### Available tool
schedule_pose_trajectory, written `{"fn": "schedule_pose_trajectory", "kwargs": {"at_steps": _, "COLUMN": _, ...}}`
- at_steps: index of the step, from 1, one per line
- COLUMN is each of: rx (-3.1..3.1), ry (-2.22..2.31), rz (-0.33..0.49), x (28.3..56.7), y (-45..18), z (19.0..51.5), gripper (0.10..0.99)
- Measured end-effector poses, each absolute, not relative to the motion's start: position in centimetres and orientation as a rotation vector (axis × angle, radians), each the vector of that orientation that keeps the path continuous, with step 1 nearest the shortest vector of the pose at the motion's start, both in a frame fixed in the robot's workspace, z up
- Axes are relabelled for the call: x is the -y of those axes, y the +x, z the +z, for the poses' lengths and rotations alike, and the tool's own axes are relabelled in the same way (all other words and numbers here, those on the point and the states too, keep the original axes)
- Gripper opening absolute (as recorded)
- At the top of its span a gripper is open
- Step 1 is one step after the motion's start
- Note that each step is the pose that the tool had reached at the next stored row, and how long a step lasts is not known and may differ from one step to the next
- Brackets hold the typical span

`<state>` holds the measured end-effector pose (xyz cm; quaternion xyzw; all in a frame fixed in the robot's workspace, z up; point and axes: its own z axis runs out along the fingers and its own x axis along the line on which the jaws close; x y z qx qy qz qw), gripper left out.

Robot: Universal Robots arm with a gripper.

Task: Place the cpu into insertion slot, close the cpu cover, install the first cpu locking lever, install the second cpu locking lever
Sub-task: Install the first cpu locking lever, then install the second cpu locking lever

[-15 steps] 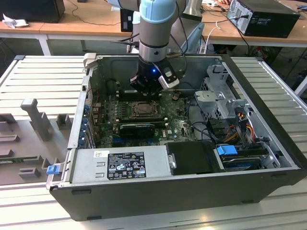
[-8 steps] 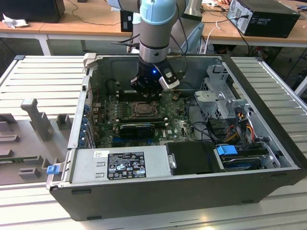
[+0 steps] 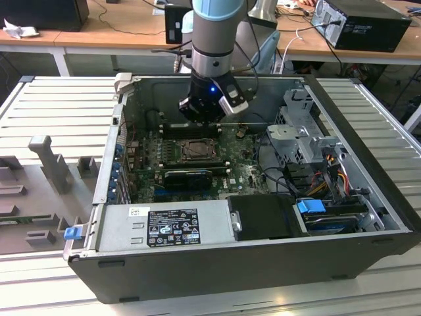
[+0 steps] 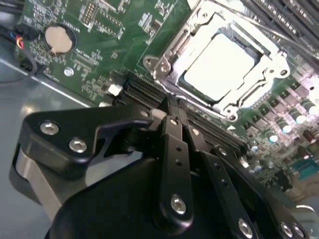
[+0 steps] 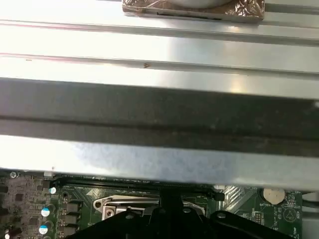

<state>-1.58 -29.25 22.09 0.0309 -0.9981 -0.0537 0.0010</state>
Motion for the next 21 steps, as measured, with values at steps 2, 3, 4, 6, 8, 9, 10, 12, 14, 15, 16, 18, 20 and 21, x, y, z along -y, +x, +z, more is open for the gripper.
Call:
{"fn": "schedule_pose_trajectory", "kwargs": {"at_steps": 2, "rx": 3.133, "ry": 0.097, "rz": -0.169, "x": 29.4, "y": -1.6, "z": 22.1, "gripper": 0.106}}
{"fn": "schedule_pose_trajectory", "kwargs": {"at_steps": 3, "rx": 3.133, "ry": 0.097, "rz": -0.169, "x": 29.5, "y": -1.6, "z": 22.1, "gripper": 0.106}}
{"fn": "schedule_pose_trajectory", "kwargs": {"at_steps": 4, "rx": 3.133, "ry": 0.097, "rz": -0.169, "x": 29.6, "y": -1.6, "z": 22.1, "gripper": 0.106}}
{"fn": "schedule_pose_trajectory", "kwargs": {"at_steps": 6, "rx": 3.133, "ry": 0.097, "rz": -0.169, "x": 29.8, "y": -1.6, "z": 22.1, "gripper": 0.106}}
{"fn": "schedule_pose_trajectory", "kwargs": {"at_steps": 8, "rx": 3.133, "ry": 0.097, "rz": -0.169, "x": 29.9, "y": -1.6, "z": 22.1, "gripper": 0.106}}
{"fn": "schedule_pose_trajectory", "kwargs": {"at_steps": 9, "rx": 3.133, "ry": 0.097, "rz": -0.169, "x": 30.0, "y": -1.6, "z": 22.1, "gripper": 0.106}}
{"fn": "schedule_pose_trajectory", "kwargs": {"at_steps": 10, "rx": 3.133, "ry": 0.097, "rz": -0.169, "x": 30.0, "y": -1.6, "z": 22.1, "gripper": 0.106}}
{"fn": "schedule_pose_trajectory", "kwargs": {"at_steps": 12, "rx": 3.133, "ry": 0.097, "rz": -0.169, "x": 30.2, "y": -1.6, "z": 22.1, "gripper": 0.106}}
{"fn": "schedule_pose_trajectory", "kwargs": {"at_steps": 14, "rx": 3.133, "ry": 0.097, "rz": -0.169, "x": 30.6, "y": -1.6, "z": 22.1, "gripper": 0.106}}
{"fn": "schedule_pose_trajectory", "kwargs": {"at_steps": 15, "rx": 3.133, "ry": 0.097, "rz": -0.169, "x": 30.8, "y": -1.6, "z": 22.1, "gripper": 0.106}}
{"fn": "schedule_pose_trajectory", "kwargs": {"at_steps": 16, "rx": 3.133, "ry": 0.097, "rz": -0.169, "x": 30.9, "y": -1.6, "z": 22.1, "gripper": 0.106}}
{"fn": "schedule_pose_trajectory", "kwargs": {"at_steps": 18, "rx": 3.133, "ry": 0.097, "rz": -0.169, "x": 31.1, "y": -1.6, "z": 22.1, "gripper": 0.106}}
{"fn": "schedule_pose_trajectory", "kwargs": {"at_steps": 20, "rx": 3.133, "ry": 0.097, "rz": -0.169, "x": 31.1, "y": -1.6, "z": 22.2, "gripper": 0.106}}
{"fn": "schedule_pose_trajectory", "kwargs": {"at_steps": 21, "rx": 3.133, "ry": 0.097, "rz": -0.169, "x": 31.1, "y": -1.6, "z": 22.3, "gripper": 0.106}}
